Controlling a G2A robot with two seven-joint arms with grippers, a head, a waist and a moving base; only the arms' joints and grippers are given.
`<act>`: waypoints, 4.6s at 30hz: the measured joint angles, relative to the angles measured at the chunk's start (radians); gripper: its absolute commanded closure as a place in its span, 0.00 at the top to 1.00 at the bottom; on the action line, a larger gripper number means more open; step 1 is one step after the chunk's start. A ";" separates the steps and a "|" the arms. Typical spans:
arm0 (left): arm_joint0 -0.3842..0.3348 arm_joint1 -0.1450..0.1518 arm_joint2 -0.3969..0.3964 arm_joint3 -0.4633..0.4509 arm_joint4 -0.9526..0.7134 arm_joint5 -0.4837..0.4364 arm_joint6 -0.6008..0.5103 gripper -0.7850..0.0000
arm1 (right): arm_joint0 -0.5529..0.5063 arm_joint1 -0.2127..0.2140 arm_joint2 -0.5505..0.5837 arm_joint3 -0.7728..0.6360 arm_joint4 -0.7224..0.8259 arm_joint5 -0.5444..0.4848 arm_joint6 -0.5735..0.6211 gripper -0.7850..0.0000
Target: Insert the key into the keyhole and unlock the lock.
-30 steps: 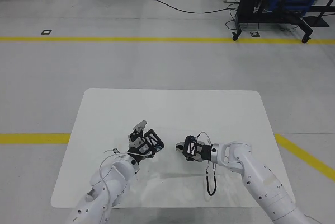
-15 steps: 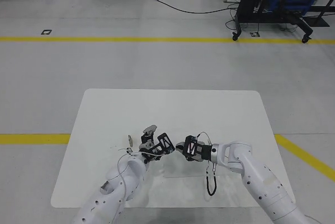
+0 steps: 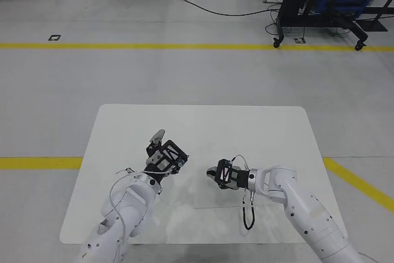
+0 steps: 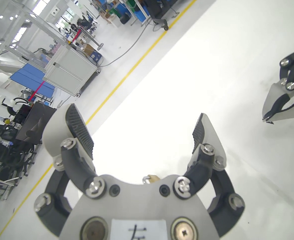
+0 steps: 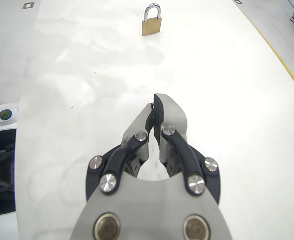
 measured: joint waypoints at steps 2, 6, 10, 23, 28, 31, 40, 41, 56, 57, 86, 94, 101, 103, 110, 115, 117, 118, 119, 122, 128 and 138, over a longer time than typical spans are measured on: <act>0.047 0.007 -0.063 -0.048 -0.026 -0.002 0.020 1.00 | 0.000 0.000 0.000 0.000 0.000 0.000 0.000 0.00; 0.120 0.014 -0.172 -0.074 -0.134 -0.005 0.081 1.00 | 0.000 0.000 0.000 0.000 0.000 0.000 0.000 0.00; 0.119 0.014 -0.166 -0.072 -0.120 -0.005 0.079 1.00 | 0.000 0.000 0.000 0.000 0.000 0.000 0.000 0.00; 0.119 0.014 -0.166 -0.072 -0.120 -0.005 0.079 1.00 | 0.024 0.016 0.072 0.084 0.715 -0.187 -0.042 0.00; 0.119 0.014 -0.166 -0.072 -0.120 -0.005 0.079 1.00 | 0.012 0.032 0.064 0.033 0.903 -0.185 0.012 0.00; 0.119 0.014 -0.166 -0.072 -0.120 -0.005 0.079 1.00 | 0.012 0.032 0.064 0.035 0.883 -0.185 0.010 0.00; 0.126 0.013 -0.147 -0.071 -0.123 -0.023 0.110 1.00 | -0.001 0.028 0.047 0.054 0.918 -0.148 0.005 0.00; 0.130 0.012 -0.142 -0.071 -0.140 -0.032 0.122 1.00 | -0.002 0.025 0.030 0.066 0.949 -0.135 0.013 0.00; -0.006 0.021 -0.201 0.195 -1.506 -0.464 -0.122 1.00 | 0.158 -0.039 -0.178 0.262 1.371 -0.185 0.047 0.00; -0.022 0.023 -0.189 0.214 -1.578 -0.470 -0.166 1.00 | 0.162 -0.043 -0.186 0.261 1.393 -0.185 0.044 0.00; -0.145 0.049 -0.118 0.283 -1.620 -0.404 -0.360 0.27 | 0.237 -0.113 -0.231 0.388 1.581 -0.185 0.228 0.00; -0.100 0.057 -0.144 0.148 -1.223 -0.415 -0.219 0.38 | 0.246 -0.127 -0.226 0.423 1.659 -0.185 0.298 0.00; -0.050 0.060 -0.106 0.068 -0.845 -0.401 -0.089 0.44 | 0.252 -0.138 -0.226 0.451 1.762 -0.185 0.385 0.00; -0.042 0.060 -0.091 0.056 -0.750 -0.379 -0.062 0.45 | 0.256 -0.141 -0.228 0.463 1.796 -0.185 0.417 0.00; -0.020 0.060 -0.056 0.036 -0.533 -0.314 0.042 0.45 | 0.273 -0.154 -0.234 0.504 1.865 -0.185 0.502 0.00; -0.010 0.061 -0.045 0.033 -0.478 -0.287 0.070 0.44 | 0.280 -0.162 -0.235 0.518 1.892 -0.185 0.543 0.00; -0.008 0.061 -0.043 0.032 -0.467 -0.282 0.079 0.42 | 0.283 -0.165 -0.235 0.524 1.897 -0.185 0.556 0.00; -0.007 0.062 -0.043 0.031 -0.463 -0.279 0.083 0.41 | 0.284 -0.166 -0.235 0.527 1.899 -0.185 0.560 0.00; -0.006 0.062 -0.042 0.030 -0.460 -0.275 0.087 0.40 | 0.285 -0.167 -0.234 0.529 1.900 -0.185 0.564 0.00; -0.002 0.062 -0.045 0.027 -0.453 -0.264 0.098 0.37 | 0.288 -0.171 -0.233 0.537 1.902 -0.185 0.576 0.00; 0.004 0.063 -0.048 0.025 -0.434 -0.239 0.100 0.34 | 0.292 -0.177 -0.234 0.549 1.907 -0.185 0.596 0.00; 0.003 0.063 -0.048 0.025 -0.419 -0.217 0.101 0.31 | 0.293 -0.185 -0.230 0.555 1.908 -0.185 0.614 0.00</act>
